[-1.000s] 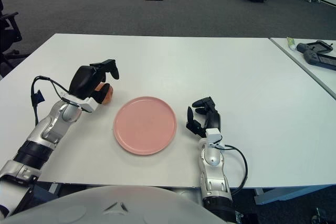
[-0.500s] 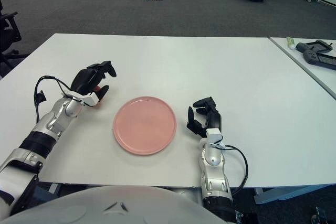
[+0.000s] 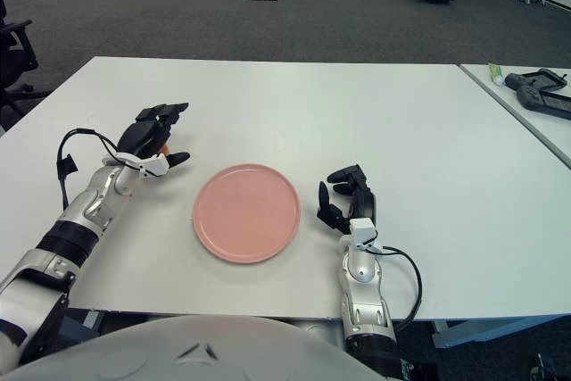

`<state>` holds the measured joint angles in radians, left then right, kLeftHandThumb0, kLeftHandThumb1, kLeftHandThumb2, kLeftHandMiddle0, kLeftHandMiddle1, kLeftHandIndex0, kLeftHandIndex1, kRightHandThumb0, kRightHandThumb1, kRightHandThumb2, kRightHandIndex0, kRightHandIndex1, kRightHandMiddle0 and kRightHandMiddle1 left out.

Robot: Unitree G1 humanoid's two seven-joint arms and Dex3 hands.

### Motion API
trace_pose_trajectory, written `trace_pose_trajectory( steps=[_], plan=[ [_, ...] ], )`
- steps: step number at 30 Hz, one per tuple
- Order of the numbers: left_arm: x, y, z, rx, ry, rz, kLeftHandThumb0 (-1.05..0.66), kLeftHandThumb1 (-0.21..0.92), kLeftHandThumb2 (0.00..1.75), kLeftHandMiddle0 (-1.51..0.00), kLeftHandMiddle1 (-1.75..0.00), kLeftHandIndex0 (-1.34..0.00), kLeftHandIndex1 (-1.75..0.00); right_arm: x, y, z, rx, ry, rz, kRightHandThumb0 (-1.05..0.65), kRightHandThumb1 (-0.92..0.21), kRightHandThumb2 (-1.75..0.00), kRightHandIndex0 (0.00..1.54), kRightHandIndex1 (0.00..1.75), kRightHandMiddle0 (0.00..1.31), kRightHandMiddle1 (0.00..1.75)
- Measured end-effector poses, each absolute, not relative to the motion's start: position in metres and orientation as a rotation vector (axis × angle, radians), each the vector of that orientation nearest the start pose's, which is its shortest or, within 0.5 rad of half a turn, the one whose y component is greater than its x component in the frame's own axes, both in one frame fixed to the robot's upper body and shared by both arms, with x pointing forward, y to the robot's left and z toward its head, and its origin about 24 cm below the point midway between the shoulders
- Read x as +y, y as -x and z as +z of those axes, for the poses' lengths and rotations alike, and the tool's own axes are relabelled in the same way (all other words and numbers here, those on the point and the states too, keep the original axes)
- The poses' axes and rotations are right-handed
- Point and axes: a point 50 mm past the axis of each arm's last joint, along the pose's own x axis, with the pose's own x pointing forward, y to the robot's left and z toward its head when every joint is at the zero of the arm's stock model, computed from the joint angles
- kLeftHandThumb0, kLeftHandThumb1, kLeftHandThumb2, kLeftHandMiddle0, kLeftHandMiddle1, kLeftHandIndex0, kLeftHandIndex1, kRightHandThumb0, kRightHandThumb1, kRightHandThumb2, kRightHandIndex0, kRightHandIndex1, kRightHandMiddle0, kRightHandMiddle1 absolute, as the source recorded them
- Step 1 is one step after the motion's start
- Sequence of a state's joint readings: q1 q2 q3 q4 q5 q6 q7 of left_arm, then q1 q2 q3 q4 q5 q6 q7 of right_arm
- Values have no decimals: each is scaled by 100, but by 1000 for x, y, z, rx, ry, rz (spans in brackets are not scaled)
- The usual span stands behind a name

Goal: Put the apple into the plate.

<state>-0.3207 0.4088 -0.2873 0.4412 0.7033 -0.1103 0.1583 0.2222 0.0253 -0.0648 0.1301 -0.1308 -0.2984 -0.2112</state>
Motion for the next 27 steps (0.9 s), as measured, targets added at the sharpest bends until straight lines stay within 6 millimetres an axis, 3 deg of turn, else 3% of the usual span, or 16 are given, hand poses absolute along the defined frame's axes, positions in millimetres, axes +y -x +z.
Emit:
trace_pose_trajectory(
  steps=[15,27],
  plan=[
    [175,-306,34,-35,-1202,-198,-105,72,33,0,0,0,0,-180,-194,-7,44,120,-305,-39,-62,-93,65,175,38,175],
    [178,-304,48,-32,-1268,-233,-105,72,32,0,0,0,0,-180,-194,-7,44,120,-303,-40,-62,-94,67,175,38,175]
  ],
)
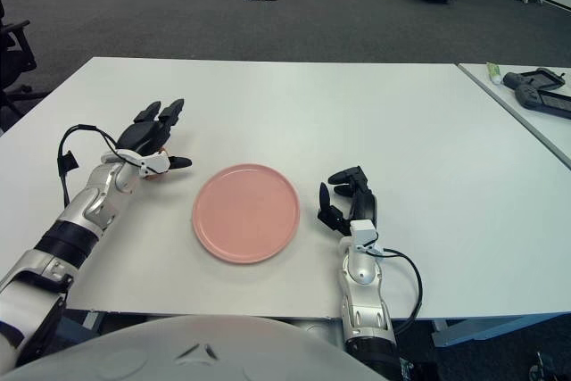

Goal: Put the apple into the plate.

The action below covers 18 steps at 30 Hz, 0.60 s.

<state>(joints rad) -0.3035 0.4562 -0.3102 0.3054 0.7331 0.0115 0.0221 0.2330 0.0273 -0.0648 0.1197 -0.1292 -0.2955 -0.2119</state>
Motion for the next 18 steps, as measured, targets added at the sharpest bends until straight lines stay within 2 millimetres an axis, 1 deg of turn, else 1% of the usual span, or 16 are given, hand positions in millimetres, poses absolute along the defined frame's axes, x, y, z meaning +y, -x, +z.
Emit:
trace_pose_trajectory(
  steps=[5,10,18],
  plan=[
    [188,-298,57,-35,-1307,-239,-105,73,31,0,0,0,0,-181,-194,-7,42,125,-300,-39,-63,-93,66,174,38,175],
    [196,-297,67,-18,-1330,-215,-105,73,30,0,0,0,0,-182,-194,-8,44,130,-298,-39,-63,-93,66,174,38,175],
    [202,-297,67,47,-1342,-224,-105,73,29,0,0,0,0,-181,-195,-8,37,129,-295,-39,-63,-93,67,173,38,175]
  ],
)
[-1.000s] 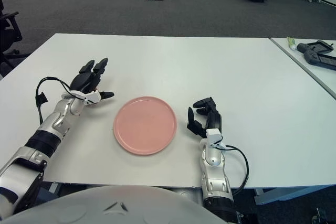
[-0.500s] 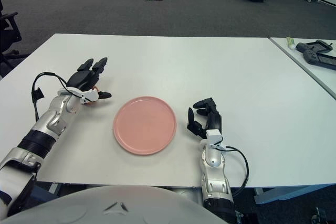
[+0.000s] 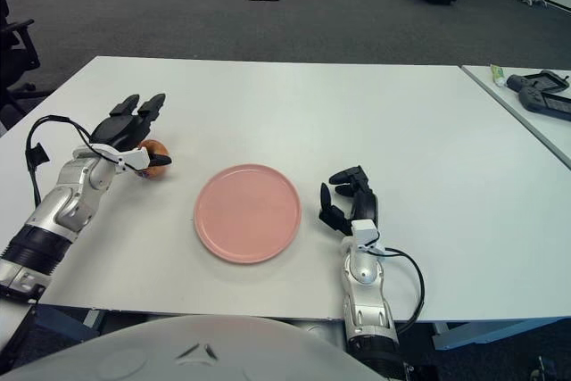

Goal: Put the apple into the plate.

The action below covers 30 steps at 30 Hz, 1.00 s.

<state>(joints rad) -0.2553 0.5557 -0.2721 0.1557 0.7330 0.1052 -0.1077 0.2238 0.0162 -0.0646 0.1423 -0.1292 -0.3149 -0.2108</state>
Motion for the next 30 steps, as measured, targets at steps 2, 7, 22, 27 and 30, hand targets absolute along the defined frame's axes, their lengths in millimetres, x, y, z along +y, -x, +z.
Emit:
trace_pose_trajectory(
  steps=[2,7,22,27,30],
  plan=[
    [203,-297,66,70,-1339,-235,-105,73,29,0,0,0,0,-181,-195,-8,35,128,-295,-39,-63,-93,68,173,38,175],
    [206,-297,63,129,-1326,-267,-105,74,29,0,0,0,0,-181,-195,-8,33,128,-294,-39,-63,-93,69,174,38,175],
    [230,-305,37,306,-1396,-339,-103,77,30,0,0,0,0,-181,-194,-9,29,128,-306,-39,-63,-92,68,173,37,175],
    [231,-307,30,317,-1412,-368,-101,78,30,0,0,0,0,-181,-194,-9,28,129,-310,-39,-63,-93,69,174,38,175],
    [232,-310,27,312,-1419,-372,-99,78,30,0,0,0,0,-182,-193,-9,29,130,-314,-39,-63,-93,69,174,38,175]
  ],
)
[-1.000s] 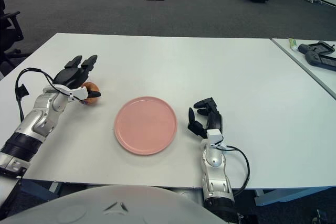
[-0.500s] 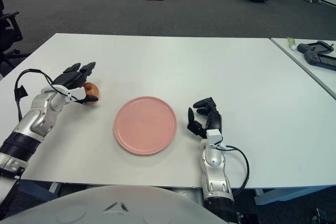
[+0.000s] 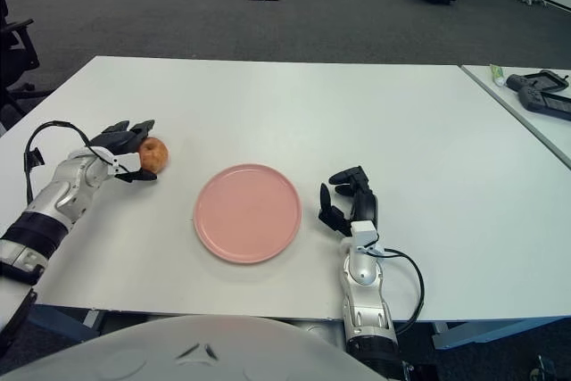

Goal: Put the apple into the plate.

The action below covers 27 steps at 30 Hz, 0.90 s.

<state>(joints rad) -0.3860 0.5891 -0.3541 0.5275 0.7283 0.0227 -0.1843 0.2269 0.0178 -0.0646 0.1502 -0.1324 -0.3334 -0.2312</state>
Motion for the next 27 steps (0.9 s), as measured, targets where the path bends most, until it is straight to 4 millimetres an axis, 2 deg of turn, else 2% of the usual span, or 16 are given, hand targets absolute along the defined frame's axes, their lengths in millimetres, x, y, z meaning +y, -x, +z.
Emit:
trace_pose_trajectory(
  steps=[14,27],
  plan=[
    [231,-330,23,317,-1453,-419,-97,79,33,0,0,0,0,-183,-192,-8,34,132,-334,-39,-63,-92,67,173,37,175],
    [228,-339,20,307,-1496,-476,-97,81,35,0,0,0,0,-186,-189,-8,44,120,-377,-39,-63,-92,65,175,37,175]
  ],
)
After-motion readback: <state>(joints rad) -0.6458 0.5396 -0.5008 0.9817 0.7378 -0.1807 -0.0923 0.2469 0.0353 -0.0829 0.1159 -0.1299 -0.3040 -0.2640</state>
